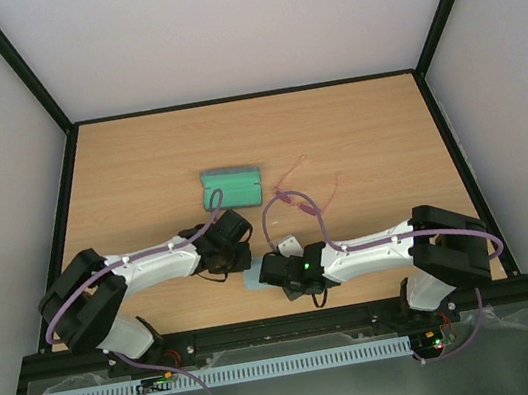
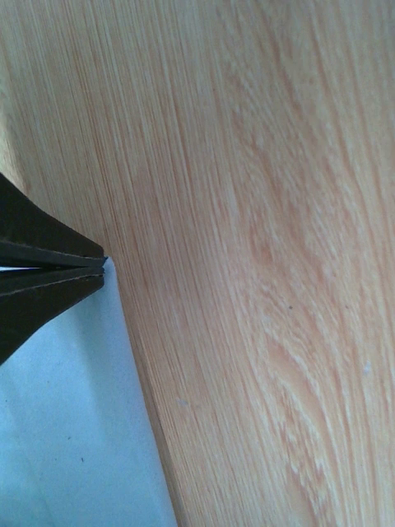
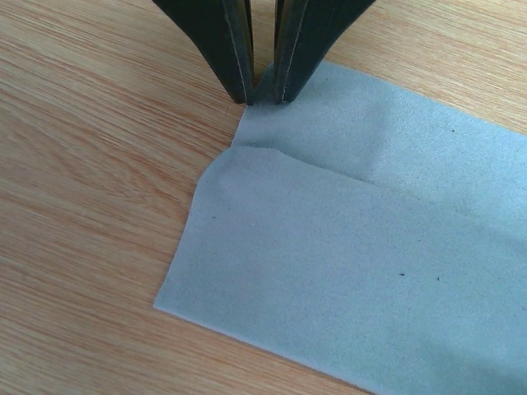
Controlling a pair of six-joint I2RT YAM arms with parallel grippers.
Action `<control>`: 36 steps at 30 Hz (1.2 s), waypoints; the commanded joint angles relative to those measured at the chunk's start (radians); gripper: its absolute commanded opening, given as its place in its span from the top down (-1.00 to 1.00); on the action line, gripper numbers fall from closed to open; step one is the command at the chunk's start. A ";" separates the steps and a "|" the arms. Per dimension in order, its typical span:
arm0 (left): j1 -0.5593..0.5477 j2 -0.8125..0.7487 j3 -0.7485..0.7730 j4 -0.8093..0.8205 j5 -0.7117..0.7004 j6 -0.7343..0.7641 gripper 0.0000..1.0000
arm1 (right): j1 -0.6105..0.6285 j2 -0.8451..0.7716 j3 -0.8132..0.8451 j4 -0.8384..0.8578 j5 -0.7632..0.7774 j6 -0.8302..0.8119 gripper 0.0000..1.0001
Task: Organize the sunglasses
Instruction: Adjust the glasses cleaning cloth at the center of the board.
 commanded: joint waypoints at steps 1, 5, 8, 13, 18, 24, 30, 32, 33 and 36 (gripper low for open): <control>-0.005 -0.004 0.030 -0.028 -0.027 0.010 0.95 | 0.002 0.028 -0.043 -0.048 -0.001 -0.001 0.79; -0.004 -0.009 0.032 -0.030 -0.033 0.010 0.96 | 0.002 0.029 -0.043 -0.049 0.000 0.000 0.79; -0.004 -0.004 0.030 -0.028 -0.034 0.010 0.95 | 0.002 0.028 -0.047 -0.048 -0.002 0.002 0.79; 0.001 -0.010 0.026 -0.027 -0.038 0.006 0.95 | 0.002 0.025 -0.056 -0.047 -0.002 0.007 0.79; 0.010 -0.013 0.025 -0.026 -0.039 0.007 0.95 | 0.002 0.024 -0.064 -0.042 -0.003 0.008 0.80; 0.020 -0.009 0.031 -0.023 -0.040 0.010 0.95 | 0.002 0.022 -0.067 -0.043 -0.002 0.010 0.80; 0.028 -0.006 0.035 -0.022 -0.040 0.013 0.95 | 0.002 0.019 -0.072 -0.042 -0.001 0.012 0.83; 0.032 -0.003 0.035 -0.021 -0.039 0.016 0.95 | 0.002 0.018 -0.073 -0.041 -0.003 0.012 0.83; 0.033 -0.002 0.035 -0.019 -0.039 0.018 0.95 | 0.002 0.019 -0.072 -0.041 -0.003 0.012 0.84; 0.041 0.005 0.038 -0.018 -0.038 0.022 0.95 | 0.002 0.019 -0.074 -0.041 -0.003 0.012 0.84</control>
